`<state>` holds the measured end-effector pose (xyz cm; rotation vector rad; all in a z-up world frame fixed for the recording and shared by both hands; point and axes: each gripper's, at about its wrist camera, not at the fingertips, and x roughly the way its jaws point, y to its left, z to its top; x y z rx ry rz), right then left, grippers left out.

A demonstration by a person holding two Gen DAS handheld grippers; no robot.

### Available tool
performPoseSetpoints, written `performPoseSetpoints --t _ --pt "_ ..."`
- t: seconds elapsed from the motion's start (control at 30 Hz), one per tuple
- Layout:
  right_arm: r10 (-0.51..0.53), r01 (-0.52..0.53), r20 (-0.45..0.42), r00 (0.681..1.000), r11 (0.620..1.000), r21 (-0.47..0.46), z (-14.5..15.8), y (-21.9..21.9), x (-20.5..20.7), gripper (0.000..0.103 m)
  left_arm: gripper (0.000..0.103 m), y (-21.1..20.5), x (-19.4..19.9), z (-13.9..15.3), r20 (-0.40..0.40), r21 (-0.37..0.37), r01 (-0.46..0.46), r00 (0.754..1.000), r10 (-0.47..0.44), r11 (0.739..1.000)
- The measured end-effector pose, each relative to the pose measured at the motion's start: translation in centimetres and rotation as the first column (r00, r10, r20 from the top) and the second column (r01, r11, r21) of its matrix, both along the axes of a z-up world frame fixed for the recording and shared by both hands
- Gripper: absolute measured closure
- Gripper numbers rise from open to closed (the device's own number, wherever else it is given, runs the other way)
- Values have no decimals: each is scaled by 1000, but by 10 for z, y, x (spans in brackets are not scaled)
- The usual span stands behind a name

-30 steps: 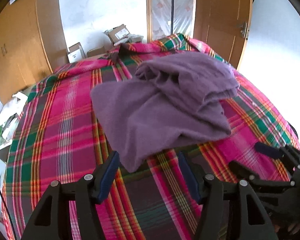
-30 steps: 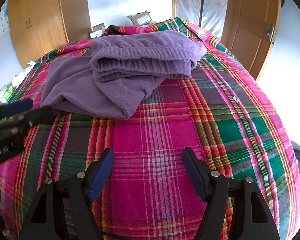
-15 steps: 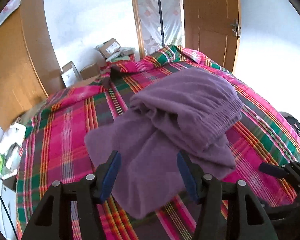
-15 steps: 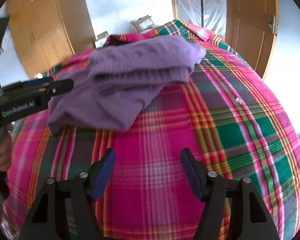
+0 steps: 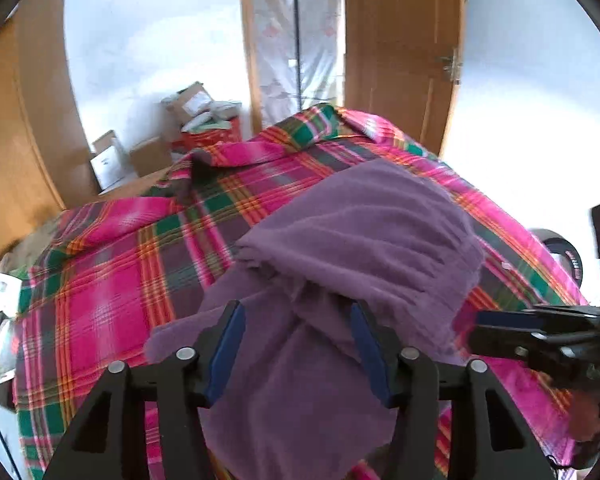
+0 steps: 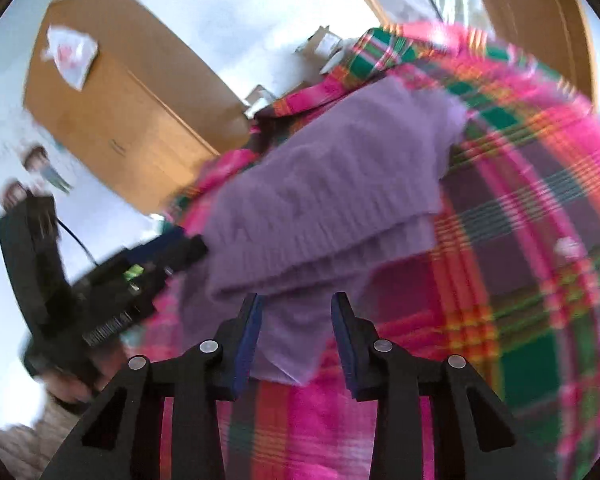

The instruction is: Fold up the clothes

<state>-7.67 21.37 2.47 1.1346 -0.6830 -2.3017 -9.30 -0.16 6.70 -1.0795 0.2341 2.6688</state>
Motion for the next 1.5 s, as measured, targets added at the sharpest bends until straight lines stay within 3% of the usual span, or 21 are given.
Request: performPoseSetpoints --t 0.13,0.3,0.37,0.4,0.43,0.63,0.8,0.97,1.13,1.2,1.3,1.33,1.5 --pt "17 -16 8 1000 989 -147 1 3 -11 65 49 5 -1 -3 -9 -57 40 999 -41 998" --pt "-5 12 32 999 978 -208 6 2 -17 64 49 0 -4 -2 37 31 73 997 -74 997" --pt "-3 9 30 1000 980 -197 10 -1 -21 80 50 -1 -4 -1 41 56 73 996 -75 996" --pt "-2 7 26 1000 982 -191 12 -3 -23 94 50 -2 -3 -1 38 63 76 996 -79 995" --pt "-1 5 18 1000 982 -189 13 -3 -24 96 50 -3 -2 -1 33 66 82 996 -85 994" --pt "-7 -2 -32 999 967 -256 33 1 -32 96 50 -5 10 6 18 127 125 992 -129 984" --pt "-8 -4 -43 999 962 -274 45 -5 -36 96 50 11 17 16 -16 108 166 986 -165 980" --pt "-6 -7 -48 999 965 -261 49 -16 -41 96 50 16 13 16 32 163 154 986 -161 974" --pt "44 -58 -63 997 968 -246 53 -27 -40 96 50 13 0 11 46 126 53 997 -59 991" --pt "57 -71 -64 996 969 -237 53 -29 -40 95 56 4 -8 9 87 172 4 996 -19 985" --pt "75 -86 -57 996 969 -232 53 -30 -40 93 80 -6 -11 13 85 225 -19 996 0 974" --pt "82 -93 -54 995 968 -234 53 -31 -40 93 95 -9 -13 14 83 229 -33 996 14 973" --pt "97 -111 -79 992 976 -190 54 -28 -25 90 96 -37 -25 18 97 277 -146 988 123 950"
